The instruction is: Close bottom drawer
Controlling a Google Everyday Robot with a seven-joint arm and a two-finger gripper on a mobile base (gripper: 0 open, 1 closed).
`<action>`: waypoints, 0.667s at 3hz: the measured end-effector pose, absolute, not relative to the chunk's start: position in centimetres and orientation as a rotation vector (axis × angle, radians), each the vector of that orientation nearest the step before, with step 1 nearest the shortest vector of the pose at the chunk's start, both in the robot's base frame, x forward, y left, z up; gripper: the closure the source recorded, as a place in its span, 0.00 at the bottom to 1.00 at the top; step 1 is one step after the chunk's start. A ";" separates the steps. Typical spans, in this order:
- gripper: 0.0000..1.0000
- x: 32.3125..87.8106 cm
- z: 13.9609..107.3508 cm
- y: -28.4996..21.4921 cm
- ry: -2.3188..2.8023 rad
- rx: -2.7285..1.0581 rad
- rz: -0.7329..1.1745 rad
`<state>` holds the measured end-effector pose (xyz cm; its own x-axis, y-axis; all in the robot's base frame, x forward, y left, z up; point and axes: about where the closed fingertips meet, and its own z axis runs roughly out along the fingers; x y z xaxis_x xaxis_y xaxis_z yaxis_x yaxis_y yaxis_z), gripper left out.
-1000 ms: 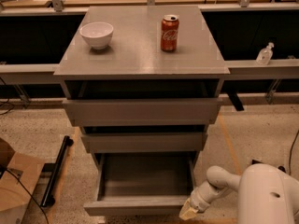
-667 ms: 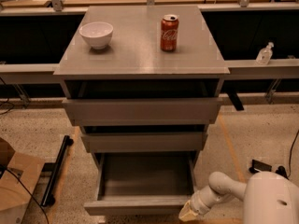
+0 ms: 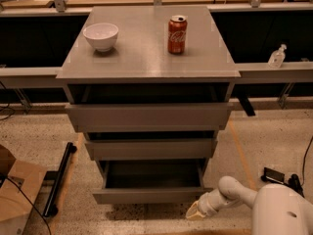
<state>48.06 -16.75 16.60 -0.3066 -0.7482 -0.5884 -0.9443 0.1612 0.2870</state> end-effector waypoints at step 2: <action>1.00 50.3 16.8 -15.3 2.071 -1.603 0.871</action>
Offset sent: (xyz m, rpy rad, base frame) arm 0.0666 0.0305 0.0155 0.0751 -0.1784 -0.0179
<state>50.31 -15.32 16.84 -0.2776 -0.7225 -0.6332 -0.9579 0.1578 0.2399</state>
